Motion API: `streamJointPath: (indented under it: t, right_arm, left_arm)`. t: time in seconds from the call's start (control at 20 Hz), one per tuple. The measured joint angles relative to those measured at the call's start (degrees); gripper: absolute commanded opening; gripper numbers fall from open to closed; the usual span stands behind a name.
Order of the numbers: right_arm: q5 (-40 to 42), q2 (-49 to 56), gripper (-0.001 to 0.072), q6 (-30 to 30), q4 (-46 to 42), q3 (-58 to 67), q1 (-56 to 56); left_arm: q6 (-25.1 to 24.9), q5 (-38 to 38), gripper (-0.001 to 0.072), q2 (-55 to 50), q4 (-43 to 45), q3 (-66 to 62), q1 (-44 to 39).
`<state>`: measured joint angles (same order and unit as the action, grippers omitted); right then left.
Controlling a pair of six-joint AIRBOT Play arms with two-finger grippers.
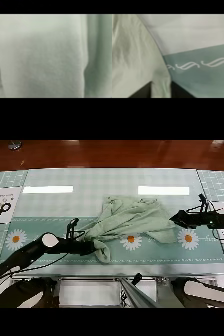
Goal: Fold the shirts.
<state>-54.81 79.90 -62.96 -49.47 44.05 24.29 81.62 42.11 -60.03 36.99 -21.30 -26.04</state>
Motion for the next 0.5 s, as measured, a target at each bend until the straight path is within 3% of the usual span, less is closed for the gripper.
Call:
streamJointPath:
  t: [0.05, 0.1, 0.3, 0.5]
  right_arm:
    - [-0.04, 0.42, 0.0078, 0.42, 0.31, -0.09, -0.92]
    - [-0.17, 0.59, 0.003, 0.66, 0.57, -0.13, -1.9]
    - [-0.5, -2.75, 0.0028, 1.46, 0.9, 0.57, -3.89]
    - [-0.7, -13.2, 0.0028, 1.7, 1.81, 6.6, -4.24]
  left_arm:
    - [0.0, -0.28, 0.0025, 0.0, -0.07, -0.57, 0.02]
    - [0.0, -0.7, 0.0025, 0.0, -0.11, -1.36, 0.07]
    - [-0.7, -1.73, 0.0025, 0.98, 0.0, -7.3, 0.68]
    - [-1.29, -2.25, 0.0025, 5.25, 1.14, -18.12, 2.73]
